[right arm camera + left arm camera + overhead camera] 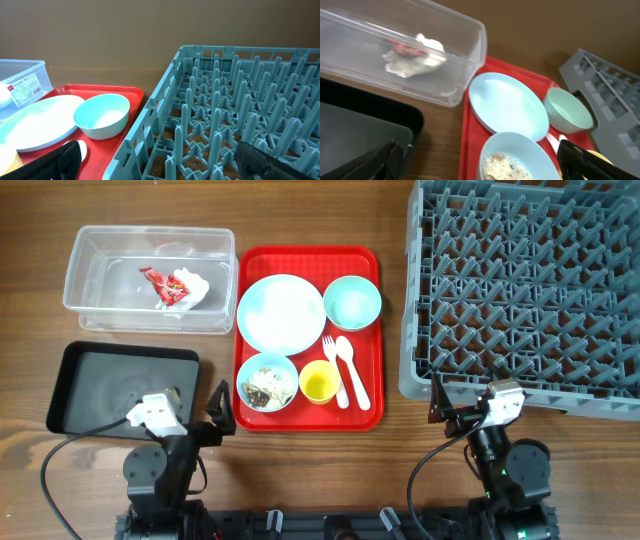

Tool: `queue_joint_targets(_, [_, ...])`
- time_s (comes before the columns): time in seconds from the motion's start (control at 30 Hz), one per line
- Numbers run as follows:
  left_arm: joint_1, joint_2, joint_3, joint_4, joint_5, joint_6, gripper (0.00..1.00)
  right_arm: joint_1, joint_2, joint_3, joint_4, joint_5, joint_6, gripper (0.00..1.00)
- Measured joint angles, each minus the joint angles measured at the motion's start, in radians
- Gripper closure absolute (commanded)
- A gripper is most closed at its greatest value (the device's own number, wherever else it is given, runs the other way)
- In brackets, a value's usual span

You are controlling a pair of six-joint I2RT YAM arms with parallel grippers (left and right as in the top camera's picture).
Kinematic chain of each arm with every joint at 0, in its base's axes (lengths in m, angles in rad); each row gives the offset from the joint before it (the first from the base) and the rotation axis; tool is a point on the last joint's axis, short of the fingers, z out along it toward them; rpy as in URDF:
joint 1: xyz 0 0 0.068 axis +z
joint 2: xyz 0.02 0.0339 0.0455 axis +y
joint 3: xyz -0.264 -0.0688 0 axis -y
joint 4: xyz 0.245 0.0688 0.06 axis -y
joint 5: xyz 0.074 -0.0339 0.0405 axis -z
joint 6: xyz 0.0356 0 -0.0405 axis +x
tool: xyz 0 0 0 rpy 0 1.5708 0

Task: Sort waste into correct bins and load items into the dishwasher rack

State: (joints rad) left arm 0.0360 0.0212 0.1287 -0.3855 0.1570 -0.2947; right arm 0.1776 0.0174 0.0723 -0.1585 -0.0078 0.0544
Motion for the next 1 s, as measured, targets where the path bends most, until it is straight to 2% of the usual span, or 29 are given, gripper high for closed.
queue_joint_targets(0.3, [-0.019, 0.271, 0.069, 0.099, 0.05, 0.0, 0.01, 0.0, 0.0, 0.0, 0.0, 0.0, 0.0, 0.0])
queue_joint_targets(0.5, [-0.076, 0.625, 0.332, 0.117, 0.006, 0.014, 0.0, 0.0, -0.001, 0.0, 0.001, 0.0, 0.0, 0.0])
queue_joint_targets(0.77, [-0.246, 1.013, 0.586, 0.086, -0.129, 0.04, 0.0, 0.0, -0.001, 0.0, 0.0, 0.0, 0.0, 0.0])
queue_joint_targets(1.0, [-0.398, 1.253, 0.672, 0.076, -0.233, 0.099, 0.0, 0.0, -0.001, 0.0, 0.0, 0.0, 0.0, 0.0])
